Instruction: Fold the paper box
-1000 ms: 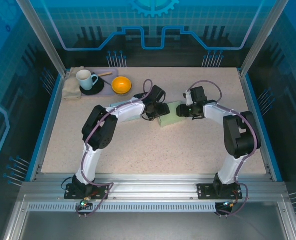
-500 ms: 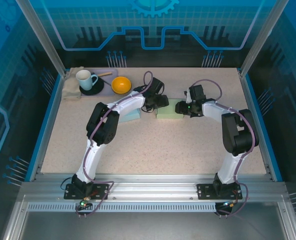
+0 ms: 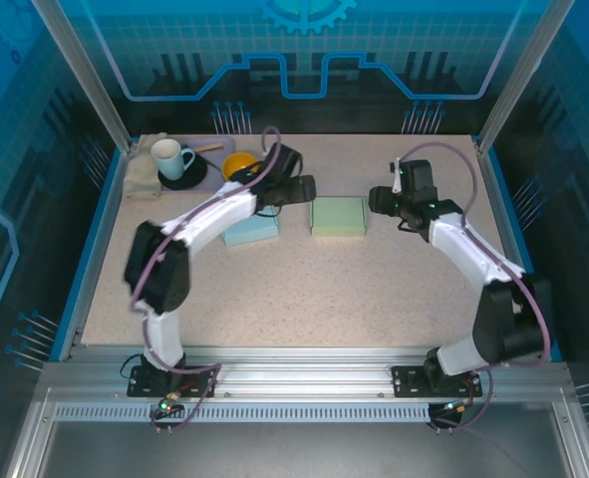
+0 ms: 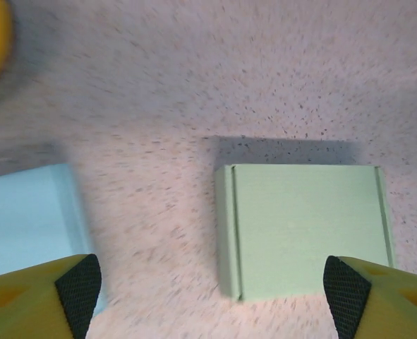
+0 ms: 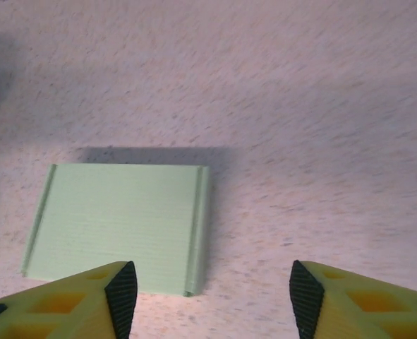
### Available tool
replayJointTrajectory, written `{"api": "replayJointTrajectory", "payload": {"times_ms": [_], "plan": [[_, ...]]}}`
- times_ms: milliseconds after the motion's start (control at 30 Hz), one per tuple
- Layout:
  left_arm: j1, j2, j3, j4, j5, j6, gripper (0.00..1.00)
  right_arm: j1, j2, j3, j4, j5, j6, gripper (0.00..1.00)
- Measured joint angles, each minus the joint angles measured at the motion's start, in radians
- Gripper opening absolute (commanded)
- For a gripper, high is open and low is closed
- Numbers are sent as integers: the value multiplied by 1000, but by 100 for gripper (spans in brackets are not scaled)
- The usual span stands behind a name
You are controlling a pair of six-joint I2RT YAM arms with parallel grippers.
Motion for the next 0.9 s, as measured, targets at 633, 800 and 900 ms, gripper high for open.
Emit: {"api": "replayJointTrajectory", "payload": {"times_ms": [633,800,900], "plan": [[415,-657,-976,510,-380,156,99,-219,-102,-488,464,188,-54,100],[439,-566,-1058,694,-388,188,99,-223,-43,-547,618,162,-63,100],[446,-483,-1063,780,-362,238,99,-224,-39,-570,691,143,-77,100]]}}
